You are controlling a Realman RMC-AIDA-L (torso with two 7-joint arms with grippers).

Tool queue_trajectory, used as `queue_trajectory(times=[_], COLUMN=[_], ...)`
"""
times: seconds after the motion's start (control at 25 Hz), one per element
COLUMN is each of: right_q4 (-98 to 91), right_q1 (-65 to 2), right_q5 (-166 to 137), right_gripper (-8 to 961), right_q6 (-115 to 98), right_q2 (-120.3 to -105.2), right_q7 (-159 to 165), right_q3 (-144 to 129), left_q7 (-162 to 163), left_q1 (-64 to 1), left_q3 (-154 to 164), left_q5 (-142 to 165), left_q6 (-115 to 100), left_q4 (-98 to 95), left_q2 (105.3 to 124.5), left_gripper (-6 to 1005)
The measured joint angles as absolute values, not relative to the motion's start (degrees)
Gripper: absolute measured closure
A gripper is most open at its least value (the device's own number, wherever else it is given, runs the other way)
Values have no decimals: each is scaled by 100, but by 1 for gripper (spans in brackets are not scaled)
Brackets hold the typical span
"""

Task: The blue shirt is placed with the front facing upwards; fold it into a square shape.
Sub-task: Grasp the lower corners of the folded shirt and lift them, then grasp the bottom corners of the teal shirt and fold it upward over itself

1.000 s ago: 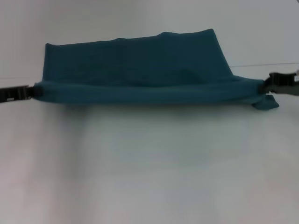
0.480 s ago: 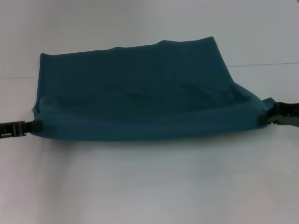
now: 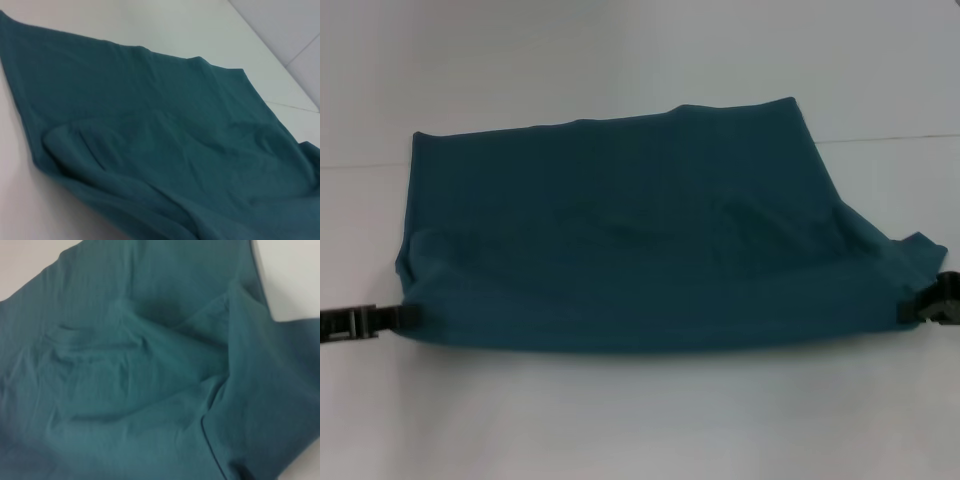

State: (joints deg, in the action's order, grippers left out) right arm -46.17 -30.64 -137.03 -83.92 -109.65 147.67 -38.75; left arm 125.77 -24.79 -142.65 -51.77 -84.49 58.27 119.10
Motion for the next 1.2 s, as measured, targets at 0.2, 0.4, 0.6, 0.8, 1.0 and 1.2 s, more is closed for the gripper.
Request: queue_trajectory(times=[0.2,0.4,0.6,0.8,1.0,1.2], right_q4=[-4620,-4624,-4624,-4624,-4624,-4554], right_q1=[-2894,-2721,-2550,-2335,-2121,-2138], right_q5=[-13706,-13714,-13719,-13724,-13712,-13703], right_gripper=[921,921,921,922,922,922], right_q6=[-8679,-8903,-9177,-9438,-9605,-9688], right_q2=[-10980,-10987,-11020,-11092,-11106,-11125], right_q7=[14680,14656,14599,14522,14447,14240], right_q3=[-3726,-3664,-3633,-3525,-3234,-2780], left_q7=[12577,12577,12577,12577,12577,12543], left_q1=[-2297,-2085,-1953,-1877,-1721,-1656], left_q3=[-14379,-14545,-14716,-14714,-14723,-14732], left_q5=[-5176,-5167,-5131,-5065,-5025,-5037], left_q6=[-8804,-9075,-9251,-9367,-9519,-9484], left_q4=[5842,5925,5966,5968,5966,5950], left_q2=[11965,12015,12061,12097,12126,12114], left_gripper=[936,936,936,937,937,937])
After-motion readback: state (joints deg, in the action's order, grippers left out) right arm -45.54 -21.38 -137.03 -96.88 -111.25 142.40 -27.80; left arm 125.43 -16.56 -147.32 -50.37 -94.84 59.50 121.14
